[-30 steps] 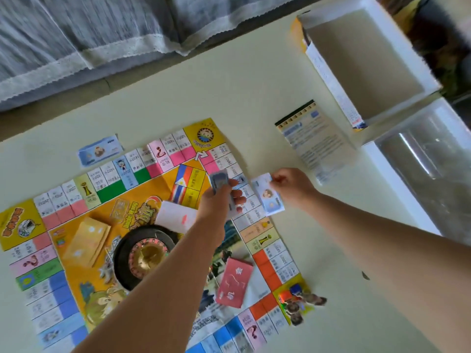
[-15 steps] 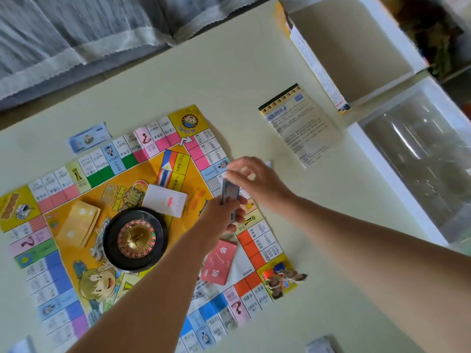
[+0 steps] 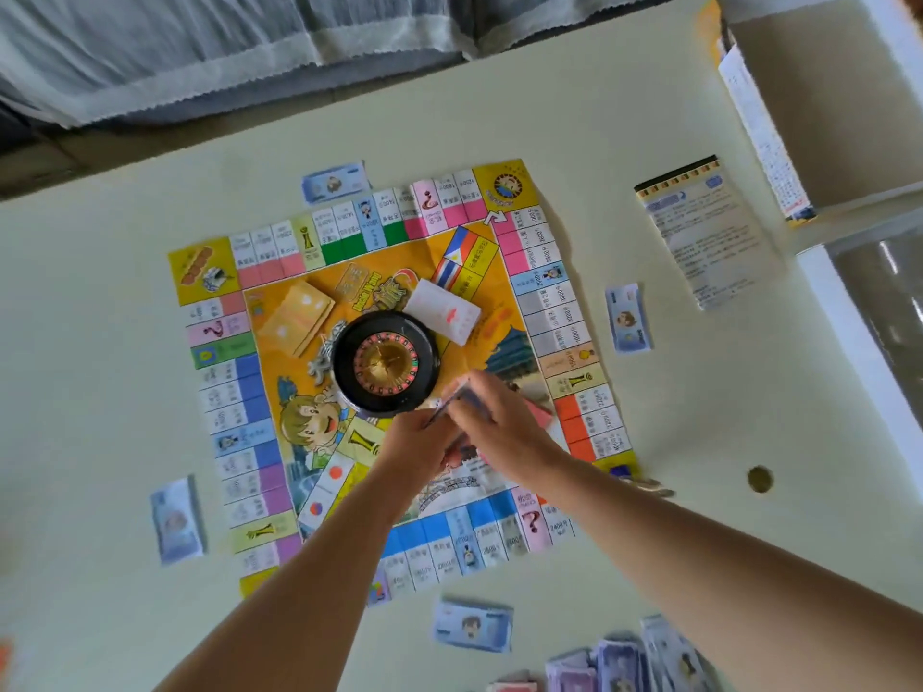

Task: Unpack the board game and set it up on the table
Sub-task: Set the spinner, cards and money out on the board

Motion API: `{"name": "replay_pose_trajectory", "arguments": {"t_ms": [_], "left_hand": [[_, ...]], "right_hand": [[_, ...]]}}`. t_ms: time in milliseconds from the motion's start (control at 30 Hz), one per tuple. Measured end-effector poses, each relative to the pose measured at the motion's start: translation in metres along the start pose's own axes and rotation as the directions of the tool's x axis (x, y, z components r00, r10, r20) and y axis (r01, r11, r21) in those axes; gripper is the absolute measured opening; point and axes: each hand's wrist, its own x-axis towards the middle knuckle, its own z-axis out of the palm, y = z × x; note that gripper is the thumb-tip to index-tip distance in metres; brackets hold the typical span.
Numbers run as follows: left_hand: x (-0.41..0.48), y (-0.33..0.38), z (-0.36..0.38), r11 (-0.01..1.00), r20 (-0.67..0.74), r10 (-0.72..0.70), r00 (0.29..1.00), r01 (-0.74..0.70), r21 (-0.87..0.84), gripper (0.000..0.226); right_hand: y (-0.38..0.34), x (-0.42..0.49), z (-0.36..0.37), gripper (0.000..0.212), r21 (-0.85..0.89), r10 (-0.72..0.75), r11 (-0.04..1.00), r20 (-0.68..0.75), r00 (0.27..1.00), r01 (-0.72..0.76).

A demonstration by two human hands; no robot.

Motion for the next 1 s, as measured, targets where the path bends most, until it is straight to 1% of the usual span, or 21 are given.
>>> {"name": "replay_pose_trajectory", "arguments": {"t_ms": [67,133,200,233,267,333,433,500,567,600,633,700,733,800,833,900,967,1000], "left_hand": [[-0.005,-0.023,-0.019,0.999,-0.003,-0.031,1.0,0.031,0.039,0.034],[-0.012,-0.047,-0.04,0.992,-0.002,-0.079,0.997,0.079,0.103,0.031],[-0.018,-0.066,-0.057,0.98,0.03,-0.109,0.994,0.103,0.168,0.026],[-0.022,-0.077,-0.068,0.977,0.045,-0.114,0.992,0.104,0.187,0.022],[-0.024,-0.085,-0.075,0.977,0.05,-0.108,0.993,0.097,0.191,0.018],[-0.028,-0.1,-0.089,0.987,0.017,-0.086,0.996,0.082,0.138,0.016],[-0.028,-0.114,-0.106,0.994,-0.024,-0.078,0.997,0.079,0.074,0.015],[-0.025,-0.115,-0.114,0.991,-0.01,-0.092,0.996,0.093,0.1,0.017],[-0.021,-0.111,-0.12,0.987,0.0,-0.084,0.996,0.084,0.134,0.018],[-0.018,-0.108,-0.121,0.991,-0.015,-0.063,0.998,0.065,0.12,0.02],[-0.014,-0.106,-0.121,0.995,-0.054,-0.044,0.998,0.048,0.088,0.021],[-0.007,-0.104,-0.12,0.997,-0.208,-0.005,0.978,0.02,0.069,0.029],[-0.005,-0.103,-0.119,0.994,-0.283,0.027,0.959,0.004,0.108,0.033],[-0.004,-0.103,-0.115,0.971,-0.356,0.128,0.926,-0.044,0.235,0.037],[-0.005,-0.104,-0.113,0.948,-0.354,0.189,0.916,-0.076,0.309,0.036],[-0.007,-0.107,-0.107,0.872,-0.289,0.326,0.9,-0.168,0.459,0.034],[-0.008,-0.112,-0.101,0.774,-0.199,0.426,0.883,-0.242,0.585,0.041],[-0.008,-0.114,-0.098,0.711,-0.15,0.452,0.879,-0.254,0.656,0.048]], "right_hand": [[0.005,-0.006,0.021,0.004,-0.066,-0.016,0.998,-0.026,1.0,0.014],[0.007,-0.013,0.039,0.004,-0.04,0.036,0.999,-0.029,0.999,-0.038],[0.011,-0.017,0.051,0.003,-0.015,0.112,0.994,0.048,0.993,-0.111],[0.01,-0.019,0.06,0.005,-0.033,0.15,0.989,0.102,0.983,-0.148],[0.011,-0.02,0.065,0.008,-0.039,0.191,0.981,0.142,0.971,-0.188],[0.009,-0.023,0.075,0.009,-0.011,0.256,0.966,0.198,0.946,-0.259],[0.005,-0.024,0.089,0.013,0.072,0.295,0.944,0.251,0.922,-0.322],[0.002,-0.023,0.096,0.009,0.098,0.301,0.937,0.264,0.916,-0.336],[0.0,-0.022,0.101,0.004,0.142,0.317,0.925,0.23,0.92,-0.354],[-0.001,-0.02,0.102,0.004,0.181,0.336,0.912,0.191,0.922,-0.369],[-0.001,-0.019,0.102,0.005,0.229,0.356,0.895,0.149,0.923,-0.382],[-0.001,-0.014,0.102,0.004,0.3,0.396,0.868,0.063,0.916,-0.396],[-0.001,-0.011,0.102,0.004,0.314,0.415,0.861,0.021,0.91,-0.4],[-0.001,-0.007,0.104,0.011,0.334,0.454,0.848,-0.054,0.889,-0.413],[0.001,-0.004,0.106,0.014,0.347,0.475,0.838,-0.085,0.876,-0.421],[0.004,0.001,0.111,0.014,0.368,0.518,0.818,-0.137,0.845,-0.442],[0.007,0.004,0.117,0.008,0.377,0.551,0.803,-0.171,0.817,-0.462],[0.009,0.006,0.12,0.005,0.37,0.56,0.801,-0.184,0.808,-0.47]]}}
